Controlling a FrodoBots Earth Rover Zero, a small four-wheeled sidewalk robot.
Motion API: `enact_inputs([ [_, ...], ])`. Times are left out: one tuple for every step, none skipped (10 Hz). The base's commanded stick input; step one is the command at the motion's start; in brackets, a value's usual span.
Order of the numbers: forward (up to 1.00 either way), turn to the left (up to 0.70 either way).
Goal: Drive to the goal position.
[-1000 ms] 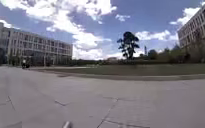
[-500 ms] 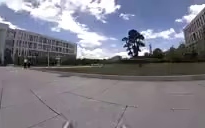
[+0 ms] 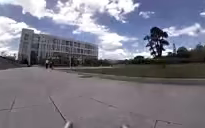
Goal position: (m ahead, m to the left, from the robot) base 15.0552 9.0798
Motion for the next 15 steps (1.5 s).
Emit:
enact_inputs([
  [0.70,0.35],
  [0.70,0.26],
  [0.70,0.16],
  [0.70,0.06],
  [0.70,0.00],
  [0.70,0.00],
  [0.70,0.01],
  [0.70,0.02],
  [0.70,0.02],
  [0.70,0.02],
  [0.70,0.02],
  [0.70,0.02],
  [0.70,0.02],
  [0.70,0.01],
  [0.70,0.00],
])
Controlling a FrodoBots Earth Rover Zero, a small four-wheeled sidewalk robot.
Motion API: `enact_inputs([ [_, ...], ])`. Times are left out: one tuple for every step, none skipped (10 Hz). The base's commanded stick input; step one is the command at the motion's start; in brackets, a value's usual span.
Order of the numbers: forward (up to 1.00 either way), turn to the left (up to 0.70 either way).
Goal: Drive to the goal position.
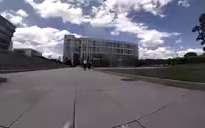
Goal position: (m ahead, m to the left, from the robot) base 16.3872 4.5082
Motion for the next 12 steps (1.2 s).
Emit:
enact_inputs([
  [0.70,0.09],
  [0.70,0.20],
  [0.70,0.24],
  [0.70,0.28],
  [0.70,0.31],
  [0.70,0.19],
  [0.70,0.03],
  [0.70,0.03],
  [0.70,0.02],
  [0.70,0.02],
  [0.70,0.02],
  [0.70,0.02],
])
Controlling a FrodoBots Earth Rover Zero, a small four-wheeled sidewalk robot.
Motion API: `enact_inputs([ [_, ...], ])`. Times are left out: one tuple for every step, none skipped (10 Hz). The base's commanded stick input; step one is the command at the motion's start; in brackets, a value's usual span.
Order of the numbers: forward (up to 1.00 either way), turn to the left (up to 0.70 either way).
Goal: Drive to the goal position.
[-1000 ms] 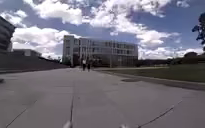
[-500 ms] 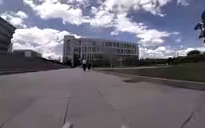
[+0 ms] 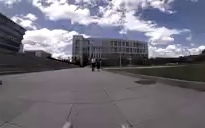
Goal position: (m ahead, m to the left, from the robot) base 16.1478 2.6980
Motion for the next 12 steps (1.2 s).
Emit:
enact_inputs([
  [0.70,0.02],
  [0.70,0.03],
  [0.70,0.03],
  [0.70,0.03],
  [0.70,0.03],
  [0.70,0.15],
  [0.70,0.26],
  [0.70,0.35],
  [0.70,0.28],
  [0.70,0.03],
  [0.70,0.03],
  [0.70,0.04],
])
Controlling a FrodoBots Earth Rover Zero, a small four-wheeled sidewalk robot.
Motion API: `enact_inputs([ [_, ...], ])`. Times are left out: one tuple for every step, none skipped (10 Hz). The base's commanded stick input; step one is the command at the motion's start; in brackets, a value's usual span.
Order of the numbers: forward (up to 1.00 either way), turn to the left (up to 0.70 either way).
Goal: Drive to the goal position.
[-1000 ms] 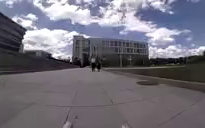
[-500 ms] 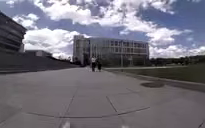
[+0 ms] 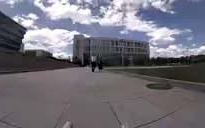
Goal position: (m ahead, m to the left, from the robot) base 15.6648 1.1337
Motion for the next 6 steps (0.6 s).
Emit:
enact_inputs([
  [0.70,0.04],
  [0.70,0.35],
  [0.70,0.35],
  [0.70,0.35],
  [0.70,0.35],
  [0.70,0.35],
])
